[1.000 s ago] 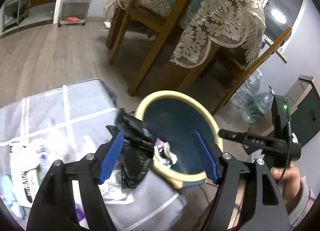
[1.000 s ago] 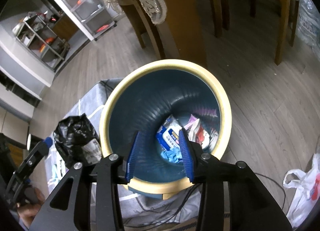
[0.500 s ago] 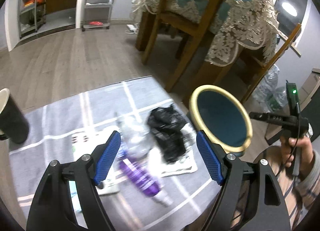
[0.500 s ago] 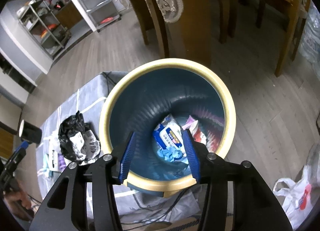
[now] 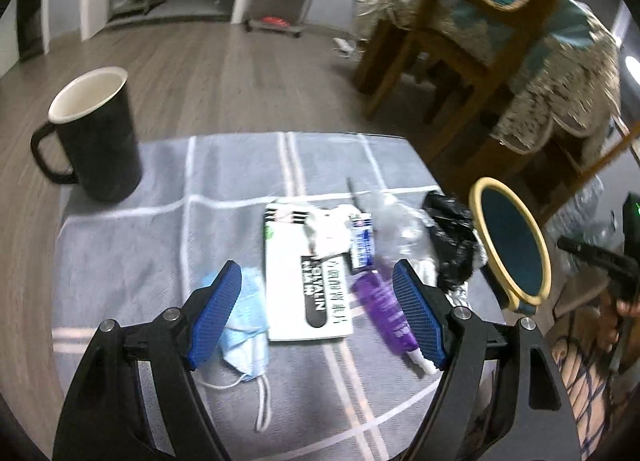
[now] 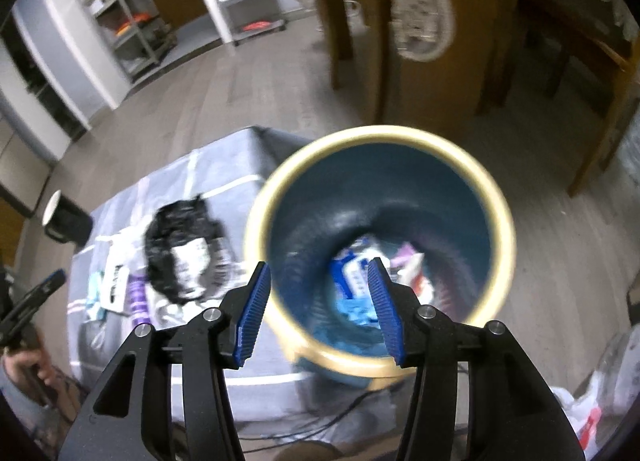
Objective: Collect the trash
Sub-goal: 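Move both open tools from the bin back over the trash on the mat, then grasp the black barcode-labelled bag with the right tool while the left tool grasps the white tissue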
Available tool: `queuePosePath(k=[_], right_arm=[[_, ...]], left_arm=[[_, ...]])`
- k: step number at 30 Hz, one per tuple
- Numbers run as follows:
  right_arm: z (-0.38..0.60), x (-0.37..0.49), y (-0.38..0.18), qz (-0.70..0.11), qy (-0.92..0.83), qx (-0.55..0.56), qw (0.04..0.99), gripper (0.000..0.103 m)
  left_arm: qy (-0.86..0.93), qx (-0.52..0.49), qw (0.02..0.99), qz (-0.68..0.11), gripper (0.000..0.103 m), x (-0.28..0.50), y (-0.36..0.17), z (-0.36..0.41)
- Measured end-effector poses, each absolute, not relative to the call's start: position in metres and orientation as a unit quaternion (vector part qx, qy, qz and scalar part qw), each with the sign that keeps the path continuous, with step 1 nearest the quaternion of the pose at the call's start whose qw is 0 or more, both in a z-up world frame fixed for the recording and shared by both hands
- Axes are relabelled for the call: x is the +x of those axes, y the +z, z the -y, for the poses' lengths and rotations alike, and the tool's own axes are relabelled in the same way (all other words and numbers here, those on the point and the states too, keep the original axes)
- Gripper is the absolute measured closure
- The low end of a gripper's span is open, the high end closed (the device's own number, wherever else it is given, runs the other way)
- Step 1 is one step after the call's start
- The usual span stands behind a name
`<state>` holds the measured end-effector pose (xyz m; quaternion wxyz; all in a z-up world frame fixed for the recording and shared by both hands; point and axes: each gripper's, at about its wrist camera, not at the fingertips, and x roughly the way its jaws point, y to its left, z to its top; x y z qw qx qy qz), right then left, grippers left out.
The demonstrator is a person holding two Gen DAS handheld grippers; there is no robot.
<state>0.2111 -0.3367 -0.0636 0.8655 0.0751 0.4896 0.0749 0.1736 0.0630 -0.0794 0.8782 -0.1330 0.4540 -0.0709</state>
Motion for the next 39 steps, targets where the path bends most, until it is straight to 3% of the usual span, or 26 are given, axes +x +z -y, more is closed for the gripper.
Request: queuePosePath(k=[15, 24, 25, 27, 30, 35, 39], right_arm=[[0.184, 0.224, -0.086, -0.491, 0.192, -0.038, 0.849, 0.051], [0.15, 0.245, -0.113, -0.494, 0.184, -0.112, 0.842, 0.051], [0.149, 0.244, -0.114, -0.492, 0.184, -0.113, 0.843, 0.053], [0.152, 0.244, -0.114, -0.491, 0.191, -0.105, 0.843, 0.07], [0.155, 0.242, -0.113, -0.49, 0.197, -0.095, 0.844, 0.081], [0.166, 0.24, -0.106, -0.484, 0.201, -0.064, 0.85, 0.087], [0.18, 0.24, -0.096, -0.483, 0.204, -0.021, 0.851, 0.087]], left_arm=[[-0.07, -0.113, 0.877, -0.461, 0.029, 0.18, -0.092, -0.053], [-0.11, -0.079, 0.883, -0.449, 0.03, 0.181, -0.092, -0.03], [-0.114, -0.076, 0.884, -0.447, 0.03, 0.181, -0.092, -0.027], [-0.124, -0.067, 0.886, -0.442, 0.03, 0.18, -0.09, -0.021], [-0.134, -0.057, 0.885, -0.443, 0.03, 0.182, -0.091, -0.01], [-0.152, -0.04, 0.883, -0.443, 0.031, 0.187, -0.096, 0.007], [-0.18, -0.029, 0.88, -0.439, 0.04, 0.192, -0.101, 0.024]])
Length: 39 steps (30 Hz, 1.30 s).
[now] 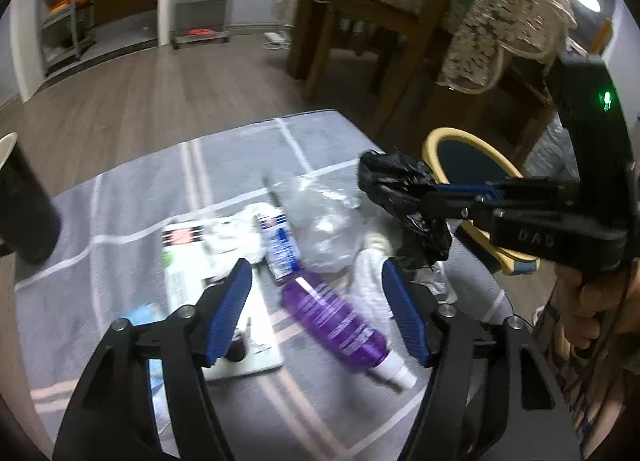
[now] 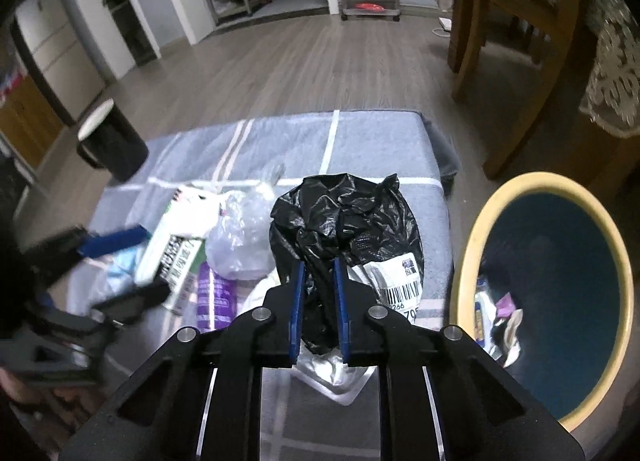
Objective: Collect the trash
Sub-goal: 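Grasp the black barcode-labelled bag with the right tool while the left tool grasps the white tissue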
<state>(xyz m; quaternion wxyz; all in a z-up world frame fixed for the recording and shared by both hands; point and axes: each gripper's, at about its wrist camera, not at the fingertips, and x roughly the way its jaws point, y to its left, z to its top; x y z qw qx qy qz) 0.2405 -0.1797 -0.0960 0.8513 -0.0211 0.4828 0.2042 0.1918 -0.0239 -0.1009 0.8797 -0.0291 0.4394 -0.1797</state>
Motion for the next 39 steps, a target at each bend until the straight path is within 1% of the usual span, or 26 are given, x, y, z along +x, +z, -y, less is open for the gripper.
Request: queuePosePath(k=[5, 11, 13, 16, 20, 21, 22, 25, 29, 35, 36, 37, 39], right_arm=[[0.192, 0.236, -0.08, -0.471, 0.205, 0.006, 0.858, 0.087], [0.217, 0.218, -0.058, -0.453, 0.201, 0.012, 0.868, 0.087], [0.225, 0.214, -0.055, -0.449, 0.198, 0.014, 0.871, 0.087], [0.236, 0.205, -0.053, -0.446, 0.192, 0.016, 0.874, 0.087], [0.25, 0.196, -0.054, -0.447, 0.185, 0.026, 0.875, 0.087], [0.252, 0.194, -0.054, -0.447, 0.184, 0.027, 0.875, 0.087], [0.254, 0.192, -0.053, -0.446, 0.183, 0.029, 0.876, 0.087], [0.26, 0.187, -0.05, -0.442, 0.182, 0.035, 0.878, 0.087], [0.269, 0.181, -0.043, -0.435, 0.179, 0.039, 0.881, 0.087], [0.283, 0.177, -0.043, -0.43, 0.167, 0.05, 0.886, 0.087], [0.286, 0.176, -0.044, -0.43, 0.165, 0.054, 0.886, 0.087], [0.288, 0.176, -0.045, -0.43, 0.163, 0.057, 0.886, 0.087], [0.292, 0.175, -0.047, -0.429, 0.161, 0.063, 0.887, 0.087]], left_arm=[[-0.188, -0.042, 0.882, -0.43, 0.049, 0.207, -0.108, 0.034], [-0.19, -0.05, 0.878, -0.435, 0.05, 0.22, -0.119, 0.044], [-0.182, -0.037, 0.883, -0.431, 0.05, 0.219, -0.117, 0.048], [-0.178, -0.002, 0.902, -0.394, 0.05, 0.205, -0.1, 0.058], [-0.22, 0.039, 0.904, -0.363, 0.052, 0.189, -0.088, 0.086], [-0.227, 0.046, 0.901, -0.368, 0.055, 0.19, -0.09, 0.092], [-0.23, 0.05, 0.898, -0.373, 0.064, 0.191, -0.091, 0.095], [-0.233, 0.056, 0.882, -0.405, 0.075, 0.199, -0.107, 0.102], [-0.224, 0.05, 0.868, -0.44, 0.075, 0.21, -0.126, 0.101], [-0.21, 0.033, 0.856, -0.471, 0.075, 0.215, -0.144, 0.093], [-0.21, 0.03, 0.855, -0.474, 0.078, 0.215, -0.146, 0.093], [-0.211, 0.028, 0.854, -0.476, 0.089, 0.215, -0.147, 0.092], [-0.215, 0.02, 0.853, -0.474, 0.096, 0.214, -0.145, 0.09]])
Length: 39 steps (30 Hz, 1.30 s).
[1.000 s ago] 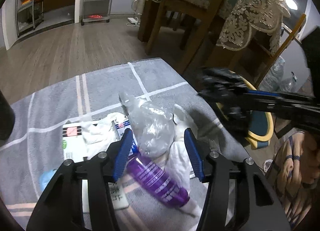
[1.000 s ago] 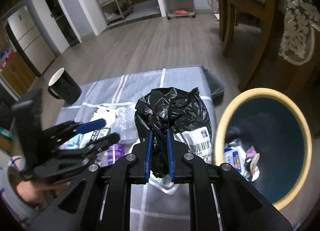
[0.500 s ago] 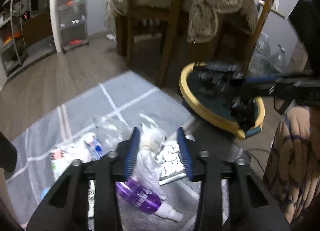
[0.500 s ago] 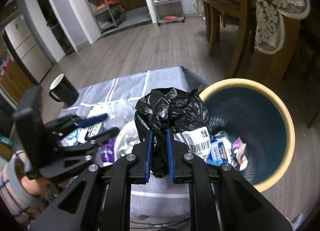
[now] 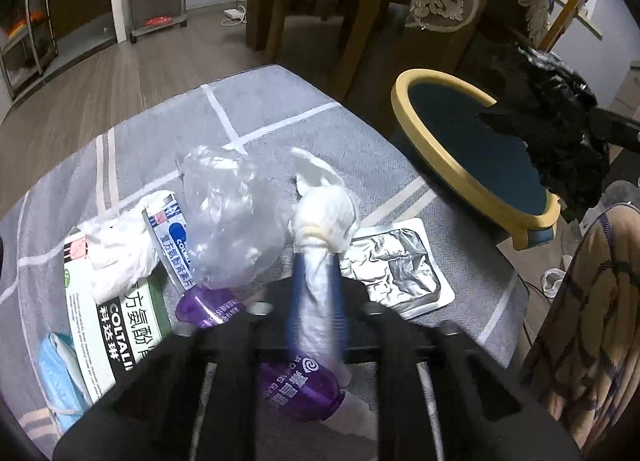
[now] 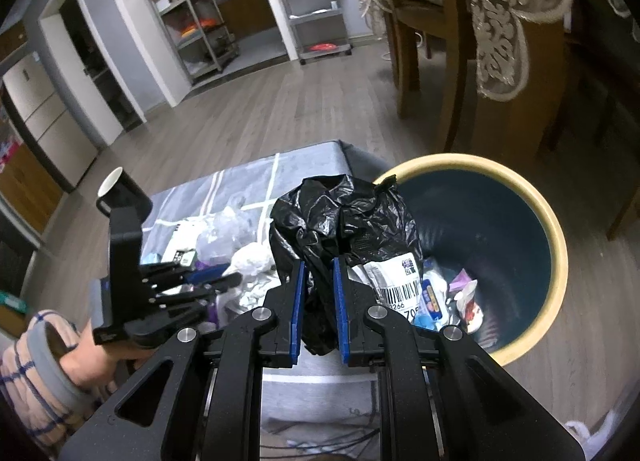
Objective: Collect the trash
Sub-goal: 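Grasp the black barcode-labelled bag with the right tool while the left tool grasps the white tissue, then carry tissue and black bag over the bin and open both tools to drop them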
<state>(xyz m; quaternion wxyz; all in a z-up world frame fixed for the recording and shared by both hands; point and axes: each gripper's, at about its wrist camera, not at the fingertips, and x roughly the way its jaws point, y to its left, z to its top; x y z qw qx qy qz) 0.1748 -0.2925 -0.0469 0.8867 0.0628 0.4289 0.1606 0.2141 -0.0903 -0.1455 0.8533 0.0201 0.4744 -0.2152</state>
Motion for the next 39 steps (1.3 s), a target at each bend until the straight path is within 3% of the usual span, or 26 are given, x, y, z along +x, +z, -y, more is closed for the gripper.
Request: queuePosePath(k=[20, 34, 39], right_arm=[[0.326, 0.172, -0.056, -0.404, 0.139, 0.149, 0.892, 0.087], [0.363, 0.172, -0.057, -0.367, 0.073, 0.203, 0.905, 0.087], [0.372, 0.184, -0.049, -0.367, 0.027, 0.167, 0.915, 0.087]], left_arm=[[-0.26, -0.115, 0.863, -0.418, 0.099, 0.194, -0.083, 0.072], [-0.277, -0.099, 0.853, -0.432, 0.098, 0.219, -0.061, 0.155], [-0.288, -0.087, 0.846, -0.44, 0.098, 0.231, -0.055, 0.195]])
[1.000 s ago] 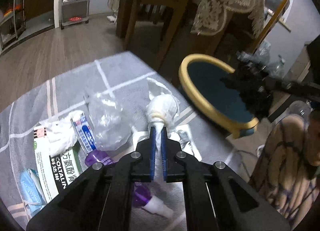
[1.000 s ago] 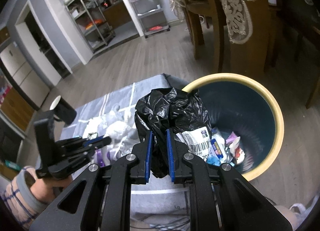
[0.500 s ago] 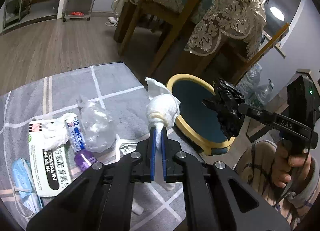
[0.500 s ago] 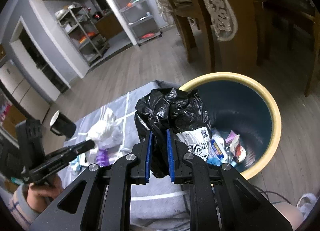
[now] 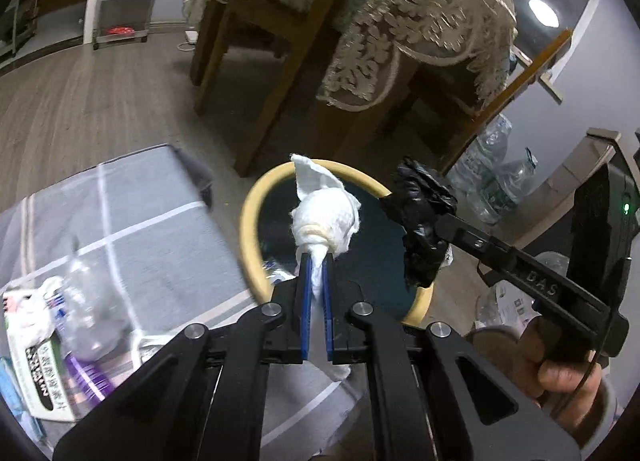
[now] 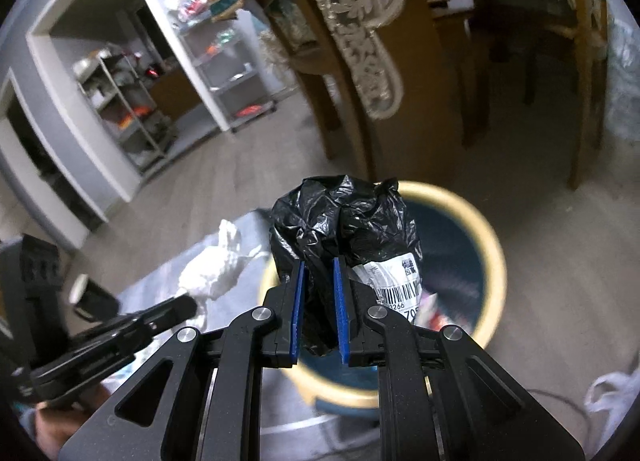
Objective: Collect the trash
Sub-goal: 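Carry tissue and black bag over the bin and open both tools to drop them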
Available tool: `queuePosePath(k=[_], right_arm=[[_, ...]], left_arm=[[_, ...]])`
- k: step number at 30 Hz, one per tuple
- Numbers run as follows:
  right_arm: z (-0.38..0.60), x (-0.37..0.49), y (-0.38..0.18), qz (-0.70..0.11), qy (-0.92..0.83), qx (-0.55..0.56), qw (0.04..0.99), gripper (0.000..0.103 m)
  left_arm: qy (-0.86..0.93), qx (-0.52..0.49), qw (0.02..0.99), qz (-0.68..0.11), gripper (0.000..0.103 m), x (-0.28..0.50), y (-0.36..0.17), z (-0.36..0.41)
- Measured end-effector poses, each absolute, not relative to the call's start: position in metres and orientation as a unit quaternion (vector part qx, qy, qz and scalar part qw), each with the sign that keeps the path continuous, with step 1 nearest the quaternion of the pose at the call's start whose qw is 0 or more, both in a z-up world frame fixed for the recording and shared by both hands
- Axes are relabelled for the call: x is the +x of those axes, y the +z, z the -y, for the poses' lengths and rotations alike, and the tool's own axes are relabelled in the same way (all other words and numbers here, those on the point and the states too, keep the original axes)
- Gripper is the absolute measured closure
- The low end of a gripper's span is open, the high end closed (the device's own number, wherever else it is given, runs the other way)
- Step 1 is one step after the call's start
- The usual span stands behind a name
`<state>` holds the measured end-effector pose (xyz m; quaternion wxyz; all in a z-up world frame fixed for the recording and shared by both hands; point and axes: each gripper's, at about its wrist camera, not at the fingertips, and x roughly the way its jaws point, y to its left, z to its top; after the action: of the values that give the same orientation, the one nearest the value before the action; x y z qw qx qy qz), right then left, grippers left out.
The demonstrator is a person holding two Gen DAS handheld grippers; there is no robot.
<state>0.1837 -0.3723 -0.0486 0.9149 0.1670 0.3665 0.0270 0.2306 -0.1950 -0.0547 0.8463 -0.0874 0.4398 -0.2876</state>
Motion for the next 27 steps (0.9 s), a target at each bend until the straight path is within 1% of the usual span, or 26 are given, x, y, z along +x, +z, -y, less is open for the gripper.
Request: queuePosePath(k=[5, 11, 18, 19, 20, 22, 24, 25, 27], right_arm=[[0.383, 0.202, -0.066, -0.417, 0.013, 0.179, 0.891, 0.087], [0.395, 0.205, -0.072, -0.421, 0.013, 0.214, 0.881, 0.087], [0.408, 0.211, -0.084, -0.438, 0.015, 0.259, 0.861, 0.086], [0.408, 0.211, -0.085, -0.439, 0.014, 0.26, 0.86, 0.086], [0.408, 0.212, -0.085, -0.44, 0.014, 0.261, 0.859, 0.084], [0.408, 0.211, -0.086, -0.442, 0.013, 0.262, 0.857, 0.08], [0.408, 0.213, -0.086, -0.445, 0.013, 0.264, 0.855, 0.075], [0.408, 0.214, -0.086, -0.446, 0.012, 0.264, 0.855, 0.074], [0.408, 0.211, -0.086, -0.445, 0.012, 0.264, 0.856, 0.071]], left_arm=[[-0.285, -0.08, 0.841, -0.453, 0.098, 0.243, -0.059, 0.224], [-0.28, -0.064, 0.833, -0.473, 0.098, 0.256, -0.075, 0.252], [-0.269, -0.06, 0.825, -0.493, 0.098, 0.267, -0.094, 0.265], [-0.267, -0.063, 0.825, -0.495, 0.092, 0.267, -0.095, 0.265], [-0.269, -0.066, 0.824, -0.495, 0.088, 0.267, -0.096, 0.264], [-0.27, -0.064, 0.825, -0.492, 0.072, 0.266, -0.096, 0.263], [-0.273, -0.063, 0.828, -0.486, 0.066, 0.264, -0.093, 0.26], [-0.273, -0.062, 0.829, -0.484, 0.064, 0.263, -0.092, 0.258], [-0.274, -0.061, 0.832, -0.479, 0.062, 0.26, -0.088, 0.252]])
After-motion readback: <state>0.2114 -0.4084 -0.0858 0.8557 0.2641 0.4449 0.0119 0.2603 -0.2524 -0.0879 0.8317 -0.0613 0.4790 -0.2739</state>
